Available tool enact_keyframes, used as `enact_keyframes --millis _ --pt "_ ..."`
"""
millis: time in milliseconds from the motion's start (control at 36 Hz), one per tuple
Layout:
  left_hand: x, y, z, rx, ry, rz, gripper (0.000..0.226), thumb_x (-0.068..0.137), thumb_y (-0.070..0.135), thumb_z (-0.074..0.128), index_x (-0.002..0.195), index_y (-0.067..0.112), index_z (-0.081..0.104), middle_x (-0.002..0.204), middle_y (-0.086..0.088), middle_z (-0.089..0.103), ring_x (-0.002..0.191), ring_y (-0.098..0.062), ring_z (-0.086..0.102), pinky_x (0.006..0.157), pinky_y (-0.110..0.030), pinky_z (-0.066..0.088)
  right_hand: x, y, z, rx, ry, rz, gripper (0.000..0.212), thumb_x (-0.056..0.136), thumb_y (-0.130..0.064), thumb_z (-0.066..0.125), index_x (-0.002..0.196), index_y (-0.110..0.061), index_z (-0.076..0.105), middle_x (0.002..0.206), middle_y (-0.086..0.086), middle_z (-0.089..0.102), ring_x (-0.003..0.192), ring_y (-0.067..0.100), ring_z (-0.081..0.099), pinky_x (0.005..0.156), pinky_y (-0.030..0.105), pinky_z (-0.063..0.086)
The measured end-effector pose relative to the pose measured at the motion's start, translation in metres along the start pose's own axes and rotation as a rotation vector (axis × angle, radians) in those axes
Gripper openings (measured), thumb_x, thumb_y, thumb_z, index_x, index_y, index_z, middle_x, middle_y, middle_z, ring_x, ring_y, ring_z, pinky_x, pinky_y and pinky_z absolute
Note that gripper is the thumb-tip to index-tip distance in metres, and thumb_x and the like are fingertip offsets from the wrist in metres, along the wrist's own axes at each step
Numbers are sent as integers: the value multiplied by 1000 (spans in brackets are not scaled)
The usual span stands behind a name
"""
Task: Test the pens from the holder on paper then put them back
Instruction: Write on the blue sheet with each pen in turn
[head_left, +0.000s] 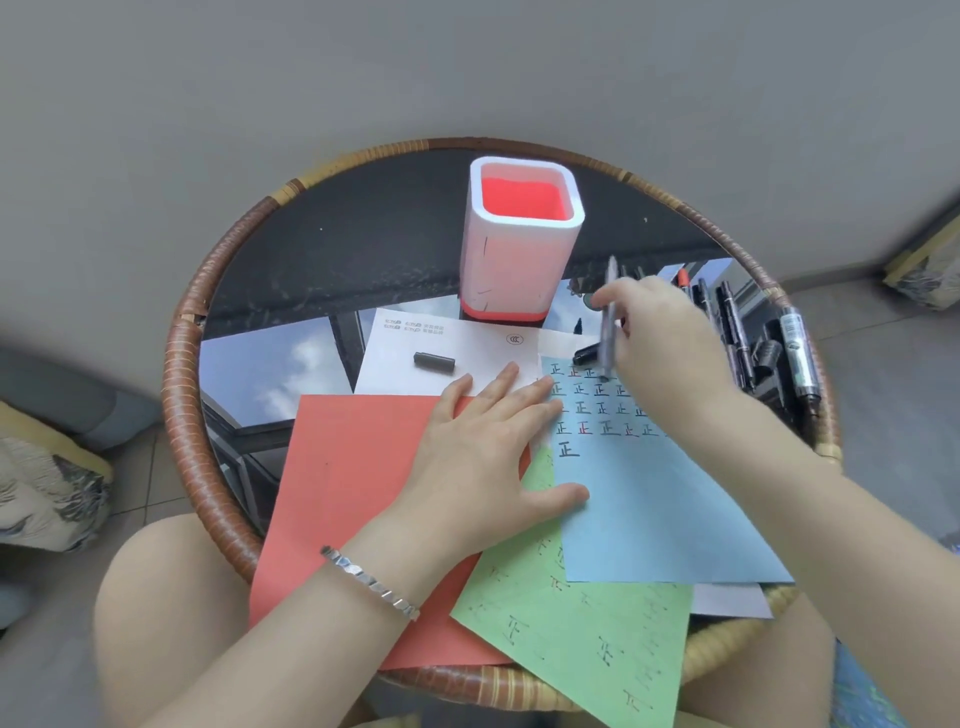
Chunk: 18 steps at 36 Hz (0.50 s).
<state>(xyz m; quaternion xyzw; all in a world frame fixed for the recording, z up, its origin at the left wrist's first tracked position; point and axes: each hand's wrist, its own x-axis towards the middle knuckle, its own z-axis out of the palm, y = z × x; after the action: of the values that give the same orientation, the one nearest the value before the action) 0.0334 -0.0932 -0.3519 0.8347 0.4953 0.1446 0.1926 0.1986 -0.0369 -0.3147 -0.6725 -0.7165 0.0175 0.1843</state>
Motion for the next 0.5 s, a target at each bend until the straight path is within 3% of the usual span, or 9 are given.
enact_keyframes --millis 111,278,417,500 --pt "0 -1 1 7 25 17 79 65 73 37 135 37 36 150 24 20 140 0 1 109 -27 -10 12 -15 19 -59 -98 11 43 84 2 44 123 -14 54 119 12 55 113 32 48 89 38 36" --pt "0 -1 2 11 36 19 84 61 74 28 135 37 37 150 23 21 140 0 2 109 -28 -11 11 -10 20 21 -99 -3 42 85 3 43 118 -16 59 114 13 59 111 32 49 94 41 38" --pt "-1 -1 2 17 35 13 83 61 74 28 135 38 36 150 23 19 140 1 0 109 -27 -12 14 12 2 32 58 52 29 89 -5 44 108 -12 65 105 12 63 98 30 56 83 39 43" --pt "-1 -1 1 19 24 7 84 61 75 27 136 39 33 150 23 17 139 3 -3 108 -27 -14 19 24 -7 -20 35 148 25 90 -13 46 110 -14 63 105 10 65 100 29 56 76 36 43"
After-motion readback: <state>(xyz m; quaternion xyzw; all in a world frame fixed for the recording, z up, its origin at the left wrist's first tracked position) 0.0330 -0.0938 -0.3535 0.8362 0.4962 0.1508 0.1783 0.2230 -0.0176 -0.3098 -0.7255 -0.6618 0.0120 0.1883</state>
